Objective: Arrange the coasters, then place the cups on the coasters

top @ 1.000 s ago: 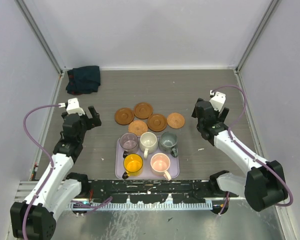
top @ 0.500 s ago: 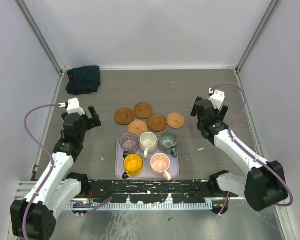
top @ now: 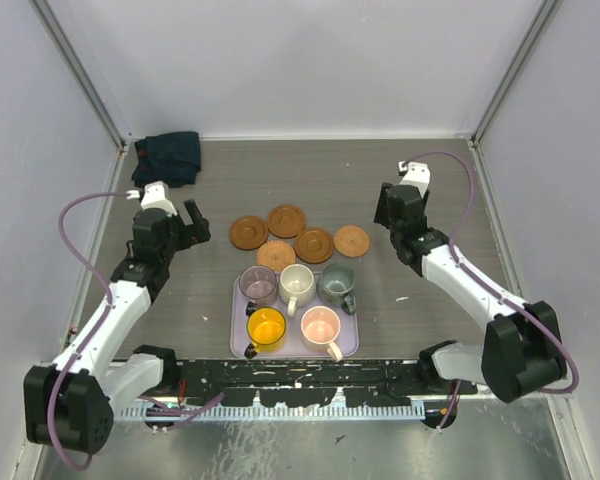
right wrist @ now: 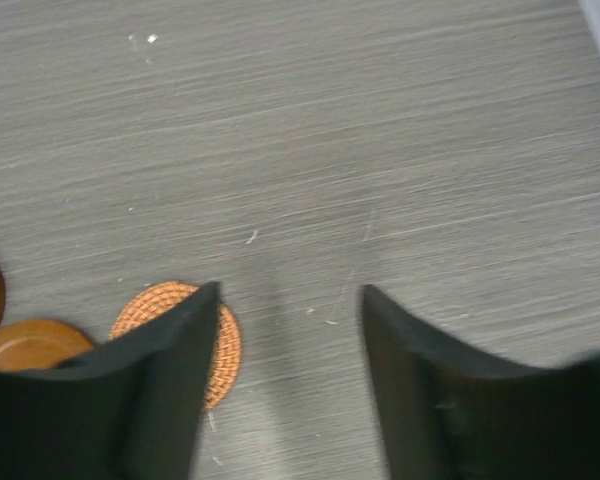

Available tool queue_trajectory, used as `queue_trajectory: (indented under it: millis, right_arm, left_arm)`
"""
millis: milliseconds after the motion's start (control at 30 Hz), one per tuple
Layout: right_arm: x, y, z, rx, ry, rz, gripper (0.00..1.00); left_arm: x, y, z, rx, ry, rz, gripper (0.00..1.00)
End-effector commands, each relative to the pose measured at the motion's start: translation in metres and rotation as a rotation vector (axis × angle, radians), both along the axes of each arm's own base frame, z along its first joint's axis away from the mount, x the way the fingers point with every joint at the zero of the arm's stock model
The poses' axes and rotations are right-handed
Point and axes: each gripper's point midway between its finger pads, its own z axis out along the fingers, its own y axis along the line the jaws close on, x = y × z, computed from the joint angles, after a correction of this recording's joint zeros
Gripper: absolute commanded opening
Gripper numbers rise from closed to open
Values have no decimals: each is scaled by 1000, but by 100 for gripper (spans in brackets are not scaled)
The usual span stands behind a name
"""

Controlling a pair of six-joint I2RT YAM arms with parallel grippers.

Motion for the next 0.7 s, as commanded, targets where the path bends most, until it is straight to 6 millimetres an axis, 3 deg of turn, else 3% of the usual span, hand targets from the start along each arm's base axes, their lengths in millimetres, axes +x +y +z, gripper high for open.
queue_trajectory:
  millis: [0,67,167,200,233,300,367,533,667]
  right_arm:
    - [25,32,12,30,-20,137,42]
    - [30,43,3,48,7,174,22]
    - [36,60,-11,87,55,233,4]
    - [38,66,-14,103,69,251,1]
    - [39,74,-19,124,88,282,1]
    - [39,89,-28,157,123,334,1]
    - [37,100,-33,171,146,367,1]
    - [25,130,-46,174,185,454,1]
    - [21,152,-56,171,215,505,1]
  left_arm:
    - [21,-20,17,-49,-6,-81,98]
    - [26,-24,1,-61,61,-87,98]
    - [35,-42,-24,-104,152,-161,99]
    - [37,-49,-24,-123,154,-194,99]
    - [40,-57,-39,-142,194,-229,86]
    - [43,-69,-47,-162,209,-274,51]
    - [44,-74,-56,-156,225,-290,31]
    - [41,-89,-68,-117,261,-358,0]
    - [39,-106,-72,-106,275,-410,0]
